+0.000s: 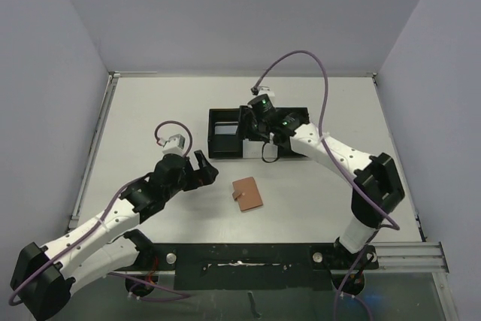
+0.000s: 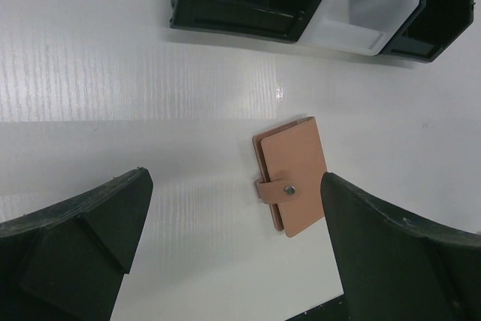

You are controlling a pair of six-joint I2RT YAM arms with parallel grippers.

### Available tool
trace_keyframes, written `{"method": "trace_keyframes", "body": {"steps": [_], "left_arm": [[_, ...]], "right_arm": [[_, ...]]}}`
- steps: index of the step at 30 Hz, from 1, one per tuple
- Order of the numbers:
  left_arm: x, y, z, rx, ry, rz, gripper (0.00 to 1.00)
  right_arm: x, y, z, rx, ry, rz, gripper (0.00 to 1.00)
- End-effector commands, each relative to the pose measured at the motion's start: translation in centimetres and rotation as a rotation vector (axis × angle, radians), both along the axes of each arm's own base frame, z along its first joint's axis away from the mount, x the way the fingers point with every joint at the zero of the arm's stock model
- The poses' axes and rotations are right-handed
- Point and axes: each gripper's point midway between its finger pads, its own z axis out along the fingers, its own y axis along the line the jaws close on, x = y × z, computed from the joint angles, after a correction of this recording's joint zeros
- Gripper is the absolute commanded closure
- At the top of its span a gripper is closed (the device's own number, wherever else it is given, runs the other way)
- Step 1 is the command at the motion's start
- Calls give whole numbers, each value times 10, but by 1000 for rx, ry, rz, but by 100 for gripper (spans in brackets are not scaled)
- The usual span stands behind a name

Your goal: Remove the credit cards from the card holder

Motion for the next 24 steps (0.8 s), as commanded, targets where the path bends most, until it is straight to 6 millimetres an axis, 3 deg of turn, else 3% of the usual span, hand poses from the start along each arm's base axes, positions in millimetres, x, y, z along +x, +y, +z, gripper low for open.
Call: {"method": "trace_keyframes", "body": {"steps": [1,4,9,16,24], "left_arm": [[8,-15,13,-60,-23,-30,4],[6,-24,8,-58,1,-78,10],[4,-47,-4,-47,61,-184,13],[6,-69,-18,-25,179,-207,14],[-12,-102,-49,119,294,-284,14]], "right_arm": [[-37,-8,-4,70,9,52,47],[-71,-20,-35,92,83,86,48],[-105,-19,-64,166,185,168,46],[-123,-20,-94,228,261,155,50],[-136,-33,-123,223,332,95,54]]}}
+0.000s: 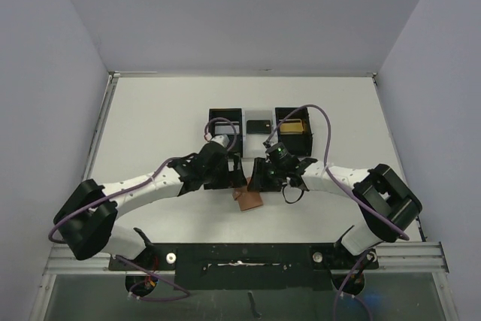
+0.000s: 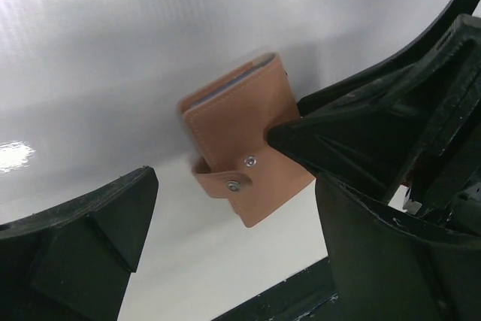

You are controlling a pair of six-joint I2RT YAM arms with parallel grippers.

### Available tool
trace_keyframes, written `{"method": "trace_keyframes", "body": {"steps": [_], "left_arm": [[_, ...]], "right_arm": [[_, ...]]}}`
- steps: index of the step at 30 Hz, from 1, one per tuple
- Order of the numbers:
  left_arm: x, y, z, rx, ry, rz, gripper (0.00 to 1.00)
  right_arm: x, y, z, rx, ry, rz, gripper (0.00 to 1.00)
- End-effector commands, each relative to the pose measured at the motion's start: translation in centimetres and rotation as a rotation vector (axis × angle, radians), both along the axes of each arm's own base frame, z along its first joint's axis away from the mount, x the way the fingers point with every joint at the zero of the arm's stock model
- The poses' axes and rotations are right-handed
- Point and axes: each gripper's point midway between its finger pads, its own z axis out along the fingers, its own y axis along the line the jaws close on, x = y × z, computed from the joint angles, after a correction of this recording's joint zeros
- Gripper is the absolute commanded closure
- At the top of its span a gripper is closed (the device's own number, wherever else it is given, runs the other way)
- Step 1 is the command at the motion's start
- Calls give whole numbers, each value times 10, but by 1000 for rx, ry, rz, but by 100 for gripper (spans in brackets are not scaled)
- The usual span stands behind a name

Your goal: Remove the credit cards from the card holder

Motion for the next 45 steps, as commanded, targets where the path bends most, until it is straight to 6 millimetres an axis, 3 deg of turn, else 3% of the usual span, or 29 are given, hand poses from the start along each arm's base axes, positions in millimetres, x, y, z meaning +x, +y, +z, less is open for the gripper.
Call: {"method": "trace_keyframes", "body": {"steps": [1,6,11,20,30,38,40,45], "left_arm": [[-4,-16,-3,58,26,-32,14],[-4,-12,-17,107,55,-17,18],[-7,-9,-27,145,86,-19,27],[-13,1,-31,169,100,-12,45],[-13,-5,-30,111,102,14,68],[-14,-4,-32,74,113,51,69],[-15,-2,-34,63,117,66,63],[-15,6,-42,25,145,114,62]], "right_arm": [[4,5,-1,67,1,-43,55],[4,-4,-6,85,19,-74,55],[4,-8,-10,98,38,-86,56],[5,-8,-11,99,48,-89,56],[6,-5,-10,102,53,-76,56],[7,-4,-9,105,50,-72,57],[7,-4,-10,104,52,-72,57],[7,-3,-10,103,52,-71,57]]}}
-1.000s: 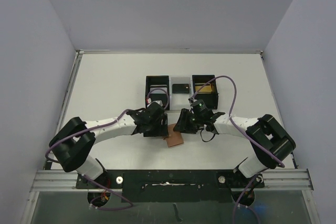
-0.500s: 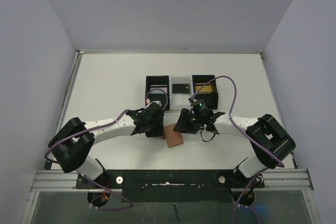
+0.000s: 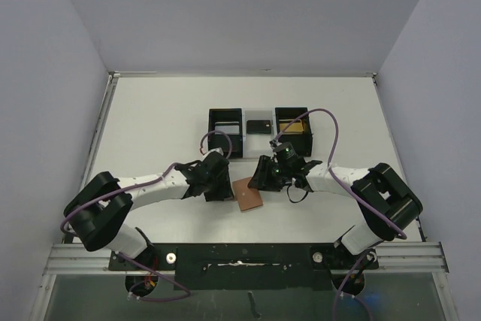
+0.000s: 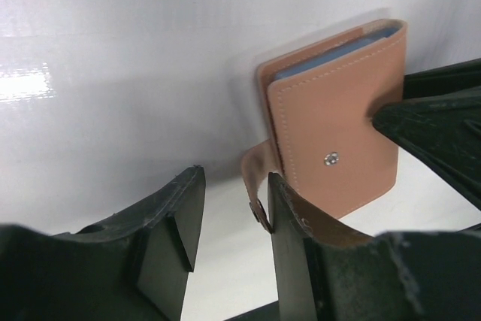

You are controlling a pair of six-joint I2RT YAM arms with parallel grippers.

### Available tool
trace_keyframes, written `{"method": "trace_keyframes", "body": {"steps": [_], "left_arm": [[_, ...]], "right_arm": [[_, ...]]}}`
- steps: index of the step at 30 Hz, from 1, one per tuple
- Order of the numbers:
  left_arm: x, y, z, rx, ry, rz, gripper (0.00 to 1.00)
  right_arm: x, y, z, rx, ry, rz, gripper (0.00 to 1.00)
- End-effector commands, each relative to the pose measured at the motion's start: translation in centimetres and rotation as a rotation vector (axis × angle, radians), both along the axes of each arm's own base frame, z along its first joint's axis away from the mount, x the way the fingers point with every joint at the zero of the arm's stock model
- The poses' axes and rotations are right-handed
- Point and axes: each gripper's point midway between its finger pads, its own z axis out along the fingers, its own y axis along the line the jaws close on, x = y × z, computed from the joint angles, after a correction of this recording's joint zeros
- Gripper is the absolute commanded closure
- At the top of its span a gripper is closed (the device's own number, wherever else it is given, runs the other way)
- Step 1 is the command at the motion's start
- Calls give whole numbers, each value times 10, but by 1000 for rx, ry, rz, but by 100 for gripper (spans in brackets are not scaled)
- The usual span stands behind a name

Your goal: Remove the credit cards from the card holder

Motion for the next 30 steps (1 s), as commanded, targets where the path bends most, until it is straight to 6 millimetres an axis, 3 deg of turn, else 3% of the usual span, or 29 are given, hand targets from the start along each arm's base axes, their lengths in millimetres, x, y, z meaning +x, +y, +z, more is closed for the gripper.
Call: {"method": "trace_keyframes", "body": {"steps": [1,6,11,15,20,23,26,30], "left_arm": [[12,-7,13,-113,-31,61,62],[18,-10,15,-143,-40,73,63],[20,-29,22,-255,-54,43,77],[10,-27,11,-264,-9,46,86],[11,-22,13,-254,-15,62,92],[15,-21,19,-252,-41,64,100],[20,-16,27,-220,-82,48,100],[35,-21,60,-231,-192,5,100]], "right_arm": [[2,-3,-5,-23,7,-4,57],[2,-2,-6,-22,7,-2,57],[3,-2,-7,-23,11,-5,57],[3,-1,-7,-23,14,-2,57],[4,0,-5,-19,8,4,57],[5,1,-3,-16,1,7,57],[8,3,4,-7,-15,12,56],[11,8,14,25,-35,31,53]]}}
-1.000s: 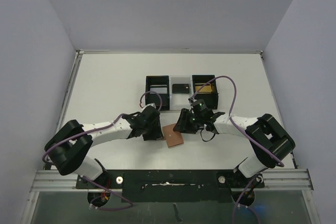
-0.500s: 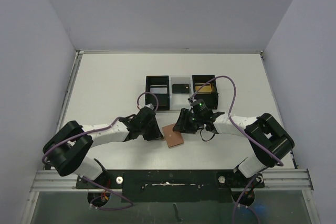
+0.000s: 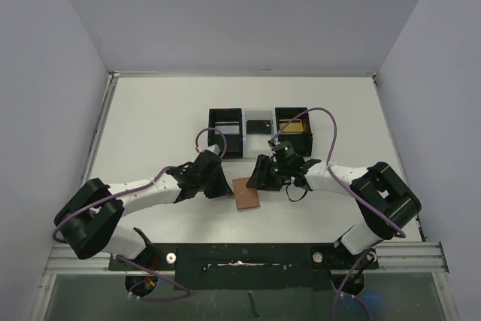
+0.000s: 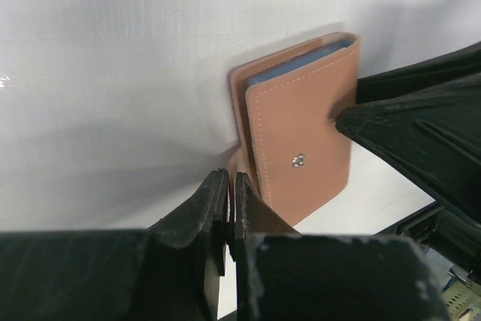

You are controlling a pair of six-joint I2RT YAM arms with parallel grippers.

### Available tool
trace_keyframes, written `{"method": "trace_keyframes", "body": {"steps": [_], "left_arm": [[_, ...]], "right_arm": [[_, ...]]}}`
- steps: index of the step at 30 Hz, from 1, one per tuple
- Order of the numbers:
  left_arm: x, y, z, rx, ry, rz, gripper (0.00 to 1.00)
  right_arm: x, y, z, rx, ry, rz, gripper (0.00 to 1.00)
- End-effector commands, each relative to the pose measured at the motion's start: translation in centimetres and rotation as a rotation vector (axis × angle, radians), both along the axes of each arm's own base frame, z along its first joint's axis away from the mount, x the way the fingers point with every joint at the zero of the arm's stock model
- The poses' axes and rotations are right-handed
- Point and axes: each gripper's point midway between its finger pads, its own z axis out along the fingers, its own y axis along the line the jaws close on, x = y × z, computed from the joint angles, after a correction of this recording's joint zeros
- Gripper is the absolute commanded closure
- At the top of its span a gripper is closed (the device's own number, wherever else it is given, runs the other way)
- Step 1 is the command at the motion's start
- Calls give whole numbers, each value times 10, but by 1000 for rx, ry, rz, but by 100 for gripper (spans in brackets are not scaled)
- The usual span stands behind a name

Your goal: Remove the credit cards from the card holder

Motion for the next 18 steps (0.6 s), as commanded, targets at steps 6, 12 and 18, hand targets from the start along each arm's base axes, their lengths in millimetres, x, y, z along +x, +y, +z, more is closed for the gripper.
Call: {"method": "trace_keyframes", "body": {"steps": [6,12,18], "left_arm": [[25,-34,93,-194,-287,-147,100],[16,-55,111,-250,-299,-262,100],[6,-78,120,-312,-307,-344,100]], "right_arm": [[4,15,17,80,-20,66,52],[3,11,32,167,-46,-26,48],[16,-37,36,94,-94,-191,46]]}}
